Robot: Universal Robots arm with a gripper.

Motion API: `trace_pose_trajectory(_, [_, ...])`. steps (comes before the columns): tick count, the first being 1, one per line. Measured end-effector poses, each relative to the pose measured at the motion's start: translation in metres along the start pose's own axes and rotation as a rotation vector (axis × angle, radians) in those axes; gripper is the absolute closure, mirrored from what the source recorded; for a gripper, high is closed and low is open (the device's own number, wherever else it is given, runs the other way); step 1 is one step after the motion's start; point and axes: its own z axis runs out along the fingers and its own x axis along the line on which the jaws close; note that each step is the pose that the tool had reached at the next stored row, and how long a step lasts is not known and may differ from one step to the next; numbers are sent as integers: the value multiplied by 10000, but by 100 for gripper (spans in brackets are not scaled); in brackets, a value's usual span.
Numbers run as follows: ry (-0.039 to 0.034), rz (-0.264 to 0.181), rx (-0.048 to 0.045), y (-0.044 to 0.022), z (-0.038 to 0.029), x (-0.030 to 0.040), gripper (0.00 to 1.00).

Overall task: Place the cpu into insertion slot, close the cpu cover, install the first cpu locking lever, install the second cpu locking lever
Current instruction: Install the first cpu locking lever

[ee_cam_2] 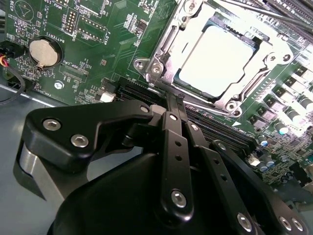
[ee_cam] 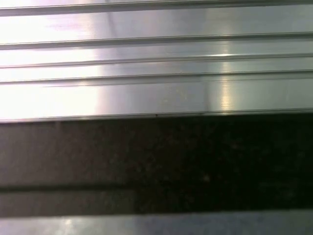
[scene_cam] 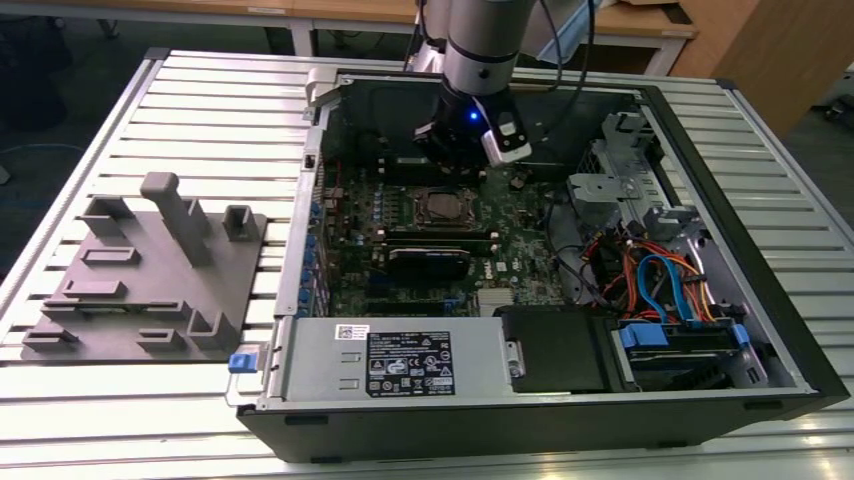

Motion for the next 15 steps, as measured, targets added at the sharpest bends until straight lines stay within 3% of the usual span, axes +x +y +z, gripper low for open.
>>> trace_pose_trajectory(15, [3,1,4,2,-15,-28,90])
